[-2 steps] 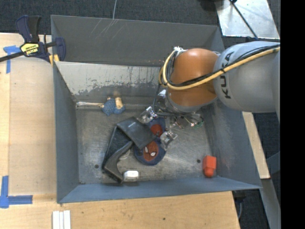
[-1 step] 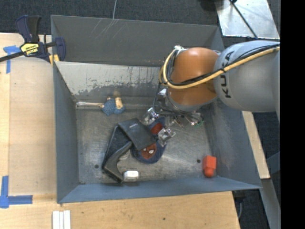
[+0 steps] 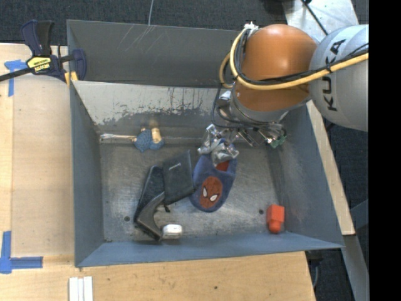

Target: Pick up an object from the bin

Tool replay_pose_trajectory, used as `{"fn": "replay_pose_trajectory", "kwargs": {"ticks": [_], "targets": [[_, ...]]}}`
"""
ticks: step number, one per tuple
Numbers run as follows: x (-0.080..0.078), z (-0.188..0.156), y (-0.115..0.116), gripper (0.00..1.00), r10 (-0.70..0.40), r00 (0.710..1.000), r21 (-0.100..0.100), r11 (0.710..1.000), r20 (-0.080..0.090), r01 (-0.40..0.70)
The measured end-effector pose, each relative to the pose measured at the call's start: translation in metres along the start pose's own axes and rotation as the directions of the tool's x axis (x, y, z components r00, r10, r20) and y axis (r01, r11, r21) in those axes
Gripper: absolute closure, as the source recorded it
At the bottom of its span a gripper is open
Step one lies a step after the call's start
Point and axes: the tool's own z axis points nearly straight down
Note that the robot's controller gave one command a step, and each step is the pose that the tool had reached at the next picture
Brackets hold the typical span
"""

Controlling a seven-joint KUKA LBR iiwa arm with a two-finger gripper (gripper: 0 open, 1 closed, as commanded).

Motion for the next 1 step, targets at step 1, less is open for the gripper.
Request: {"fn": "replay_pose_trajectory", "kwargs": {"ticks": [1], "targets": [[-0.0059,-0.1958,-0.004,1.0,0.002,1.0,0.001,1.0,0.001,-0.002]]}}
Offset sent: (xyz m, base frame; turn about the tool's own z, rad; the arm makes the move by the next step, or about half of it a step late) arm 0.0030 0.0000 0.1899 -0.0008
